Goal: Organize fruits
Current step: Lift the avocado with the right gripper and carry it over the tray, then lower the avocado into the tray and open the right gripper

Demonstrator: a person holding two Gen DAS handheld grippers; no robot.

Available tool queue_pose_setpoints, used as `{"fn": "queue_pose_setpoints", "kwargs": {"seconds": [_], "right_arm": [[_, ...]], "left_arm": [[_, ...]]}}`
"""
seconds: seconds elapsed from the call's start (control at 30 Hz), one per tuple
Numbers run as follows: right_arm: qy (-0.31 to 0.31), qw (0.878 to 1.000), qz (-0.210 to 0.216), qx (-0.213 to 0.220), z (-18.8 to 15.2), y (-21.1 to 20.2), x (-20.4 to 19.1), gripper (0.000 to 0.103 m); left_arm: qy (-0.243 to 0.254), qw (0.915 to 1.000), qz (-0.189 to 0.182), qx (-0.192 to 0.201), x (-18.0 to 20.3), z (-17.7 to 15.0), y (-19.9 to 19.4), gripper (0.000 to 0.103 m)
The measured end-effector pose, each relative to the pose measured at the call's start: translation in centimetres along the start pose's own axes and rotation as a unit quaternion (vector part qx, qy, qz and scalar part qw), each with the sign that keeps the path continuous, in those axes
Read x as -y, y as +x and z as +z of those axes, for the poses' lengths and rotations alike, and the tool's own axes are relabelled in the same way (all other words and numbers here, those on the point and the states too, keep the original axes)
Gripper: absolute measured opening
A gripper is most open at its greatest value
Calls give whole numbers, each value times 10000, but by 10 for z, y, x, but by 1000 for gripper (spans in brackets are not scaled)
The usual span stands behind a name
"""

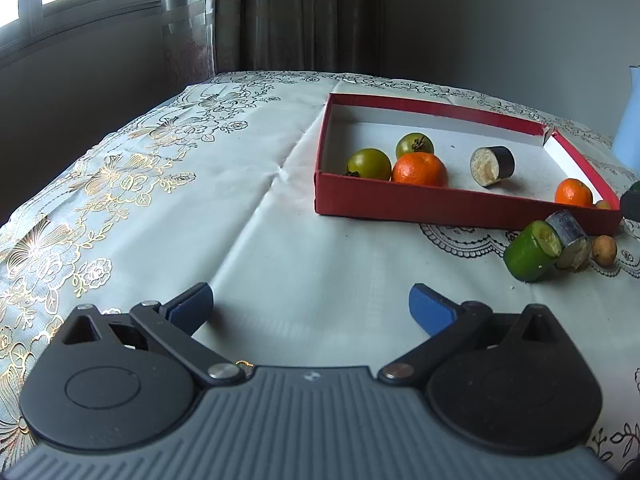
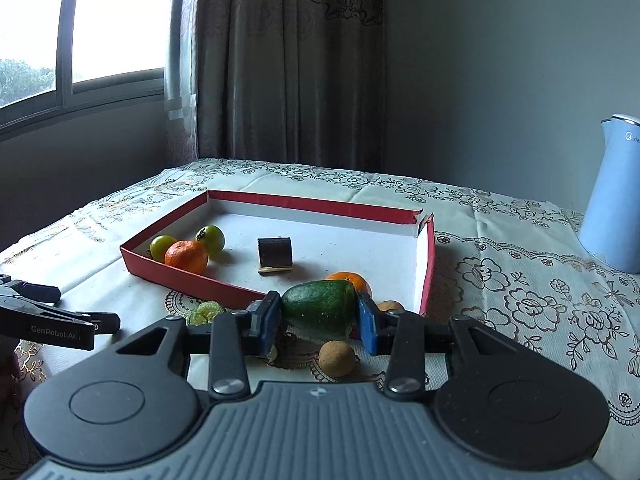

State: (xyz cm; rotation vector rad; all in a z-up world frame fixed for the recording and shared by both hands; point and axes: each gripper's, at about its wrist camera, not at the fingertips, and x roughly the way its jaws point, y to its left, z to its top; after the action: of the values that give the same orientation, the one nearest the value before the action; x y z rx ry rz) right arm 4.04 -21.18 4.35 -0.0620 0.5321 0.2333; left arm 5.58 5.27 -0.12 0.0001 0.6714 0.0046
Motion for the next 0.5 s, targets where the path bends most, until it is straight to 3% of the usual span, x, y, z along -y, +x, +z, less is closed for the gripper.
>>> {"fn": "queue_pose_setpoints", "kwargs": {"seconds": [0.5], "right_arm": [[-116, 9998, -115, -70, 40, 52, -13, 39]], "left_arm": [[-71, 10000, -44, -22, -2, 1, 1, 103]]}}
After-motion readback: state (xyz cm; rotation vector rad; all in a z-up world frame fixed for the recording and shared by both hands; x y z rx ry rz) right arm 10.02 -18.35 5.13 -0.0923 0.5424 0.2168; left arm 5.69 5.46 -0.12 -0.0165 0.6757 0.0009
